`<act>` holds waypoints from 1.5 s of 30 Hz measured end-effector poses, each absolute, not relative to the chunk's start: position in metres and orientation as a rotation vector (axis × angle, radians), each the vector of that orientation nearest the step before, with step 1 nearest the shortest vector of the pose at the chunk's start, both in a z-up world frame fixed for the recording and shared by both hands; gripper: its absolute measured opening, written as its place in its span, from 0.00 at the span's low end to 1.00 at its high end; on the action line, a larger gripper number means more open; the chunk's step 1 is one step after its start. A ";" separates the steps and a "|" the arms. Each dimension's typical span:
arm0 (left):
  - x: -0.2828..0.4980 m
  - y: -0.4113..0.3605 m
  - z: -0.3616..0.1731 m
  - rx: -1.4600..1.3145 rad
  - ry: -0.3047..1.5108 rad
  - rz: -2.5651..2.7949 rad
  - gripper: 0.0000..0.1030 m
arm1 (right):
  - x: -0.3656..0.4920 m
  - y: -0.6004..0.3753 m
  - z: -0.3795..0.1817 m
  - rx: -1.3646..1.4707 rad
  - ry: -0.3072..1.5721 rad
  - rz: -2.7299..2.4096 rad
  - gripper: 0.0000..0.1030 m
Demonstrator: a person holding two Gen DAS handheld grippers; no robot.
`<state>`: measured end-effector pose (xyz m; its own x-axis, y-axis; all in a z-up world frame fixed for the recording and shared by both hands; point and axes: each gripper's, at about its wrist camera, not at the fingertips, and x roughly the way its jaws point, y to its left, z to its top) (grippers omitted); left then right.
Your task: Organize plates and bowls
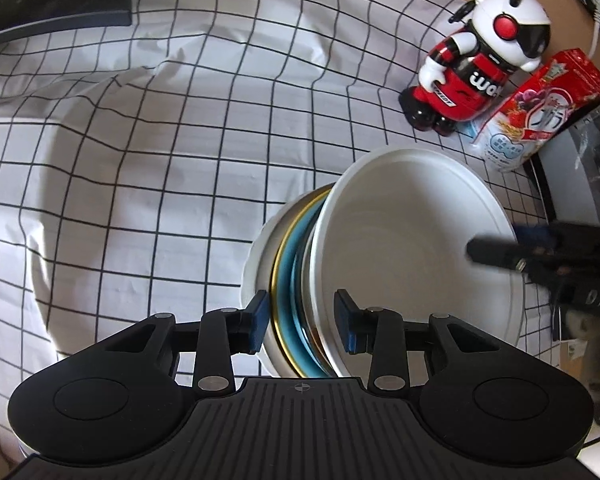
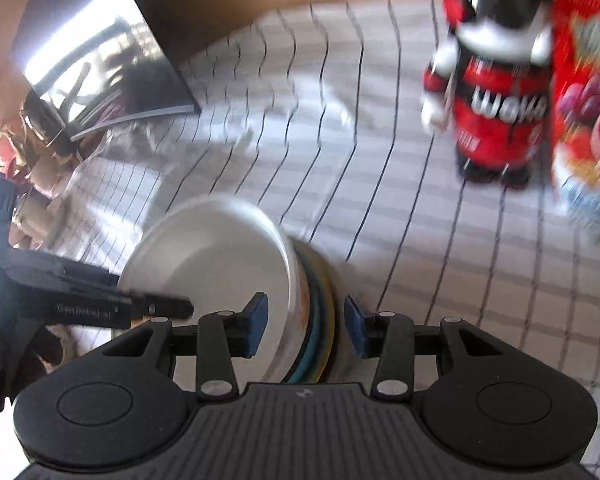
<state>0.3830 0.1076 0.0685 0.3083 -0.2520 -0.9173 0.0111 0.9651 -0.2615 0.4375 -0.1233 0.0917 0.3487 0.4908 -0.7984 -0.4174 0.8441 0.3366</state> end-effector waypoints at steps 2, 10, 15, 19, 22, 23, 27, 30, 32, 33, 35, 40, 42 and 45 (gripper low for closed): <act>0.383 0.107 0.067 -0.204 1.245 -0.185 0.37 | 0.436 -0.122 0.095 0.054 1.040 0.555 0.41; 0.382 0.110 0.066 -0.145 1.225 -0.286 0.40 | 0.422 -0.115 0.073 0.085 1.065 0.406 0.44; 0.381 0.109 0.066 -0.100 1.196 -0.367 0.45 | 0.405 -0.108 0.067 0.098 1.042 0.266 0.47; 0.380 0.112 0.064 -0.097 1.163 -0.403 0.45 | 0.392 -0.109 0.062 0.127 1.032 0.179 0.53; 0.380 0.116 0.063 -0.120 1.147 -0.417 0.45 | 0.388 -0.107 0.065 0.125 1.015 0.151 0.53; 0.378 0.119 0.063 -0.137 1.140 -0.420 0.45 | 0.387 -0.105 0.066 0.117 1.008 0.146 0.53; 0.362 0.129 0.065 -0.198 1.040 -0.422 0.43 | 0.379 -0.102 0.075 0.109 0.929 0.150 0.53; 0.336 0.136 0.076 -0.218 0.887 -0.396 0.43 | 0.358 -0.101 0.092 0.128 0.779 0.174 0.54; 0.315 0.138 0.081 -0.240 0.805 -0.359 0.43 | 0.338 -0.100 0.100 0.131 0.692 0.191 0.56; 0.309 0.136 0.083 -0.244 0.798 -0.353 0.43 | 0.330 -0.101 0.102 0.135 0.671 0.197 0.60; 0.307 0.127 0.080 -0.226 0.839 -0.369 0.43 | 0.319 -0.101 0.100 0.123 0.674 0.194 0.61; 0.316 0.122 0.087 -0.270 0.799 -0.272 0.43 | 0.320 -0.110 0.091 0.095 0.661 0.234 0.61; 0.304 0.126 0.102 -0.294 0.747 -0.232 0.43 | 0.313 -0.122 0.099 0.159 0.647 0.219 0.61; 0.261 0.127 0.128 -0.279 0.619 -0.228 0.43 | 0.274 -0.145 0.115 0.293 0.597 0.244 0.61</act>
<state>0.2606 0.1273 0.1282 0.7919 -0.2913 -0.5367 0.1259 0.9379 -0.3232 0.2735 -0.1453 0.1146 0.8003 0.3083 -0.5143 -0.1402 0.9302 0.3393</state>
